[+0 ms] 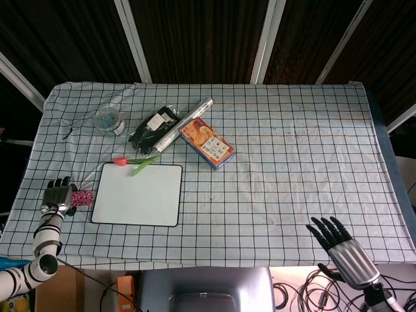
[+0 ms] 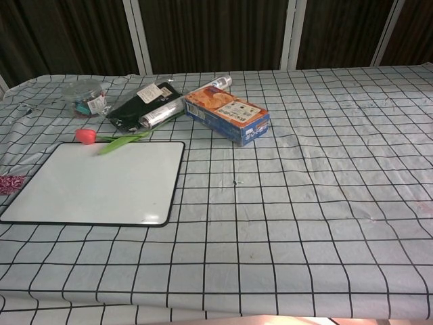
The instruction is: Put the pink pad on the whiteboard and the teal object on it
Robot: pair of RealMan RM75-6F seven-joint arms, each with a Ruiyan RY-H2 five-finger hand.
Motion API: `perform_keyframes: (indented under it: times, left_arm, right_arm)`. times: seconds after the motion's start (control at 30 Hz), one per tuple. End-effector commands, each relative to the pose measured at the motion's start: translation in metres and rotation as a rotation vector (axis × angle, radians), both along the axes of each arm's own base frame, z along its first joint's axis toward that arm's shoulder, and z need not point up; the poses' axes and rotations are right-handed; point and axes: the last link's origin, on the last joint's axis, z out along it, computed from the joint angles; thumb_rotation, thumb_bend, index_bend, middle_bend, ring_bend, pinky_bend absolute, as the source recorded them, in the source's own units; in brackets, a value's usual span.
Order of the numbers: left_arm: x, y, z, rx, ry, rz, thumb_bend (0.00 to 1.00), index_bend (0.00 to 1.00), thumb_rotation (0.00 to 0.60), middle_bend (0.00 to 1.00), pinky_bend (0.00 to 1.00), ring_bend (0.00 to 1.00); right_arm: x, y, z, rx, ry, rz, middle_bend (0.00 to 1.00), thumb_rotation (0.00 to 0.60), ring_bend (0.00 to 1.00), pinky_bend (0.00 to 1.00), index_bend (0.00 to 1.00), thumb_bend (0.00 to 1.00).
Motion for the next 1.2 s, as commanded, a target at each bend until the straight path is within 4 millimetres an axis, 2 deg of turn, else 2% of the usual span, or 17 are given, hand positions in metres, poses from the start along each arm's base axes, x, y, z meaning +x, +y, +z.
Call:
perform_keyframes:
  times: [0.03, 0.3, 0.5, 1.2]
  left_arm:
    - [0.0, -0.001, 0.001, 0.001, 0.002, -0.002, 0.35, 0.46, 0.6, 0.03, 0.07, 0.0]
    - [-0.002, -0.002, -0.001, -0.009, 0.002, 0.001, 0.34, 0.47, 0.6, 0.04, 0.07, 0.0]
    - [0.004, 0.0, 0.003, 0.012, -0.025, -0.025, 0.34, 0.47, 0.6, 0.04, 0.07, 0.0]
    - [0.052, 0.007, 0.031, 0.103, -0.172, -0.125, 0.34, 0.46, 0.6, 0.04, 0.07, 0.0]
  right_arm:
    - [0.0, 0.0, 0.0, 0.0, 0.0, 0.0, 0.0, 0.6, 0.0, 0.0, 0.0, 0.17]
    - [0.0, 0.001, 0.0, 0.0, 0.0, 0.001, 0.0, 0.6, 0.0, 0.0, 0.0, 0.17]
    - [-0.001, 0.001, 0.001, -0.003, 0.0, -0.002, 0.0, 0.6, 0.0, 0.0, 0.0, 0.17]
    - [-0.001, 0.001, 0.004, -0.005, -0.011, 0.0, 0.0, 0.6, 0.0, 0.0, 0.0, 0.17]
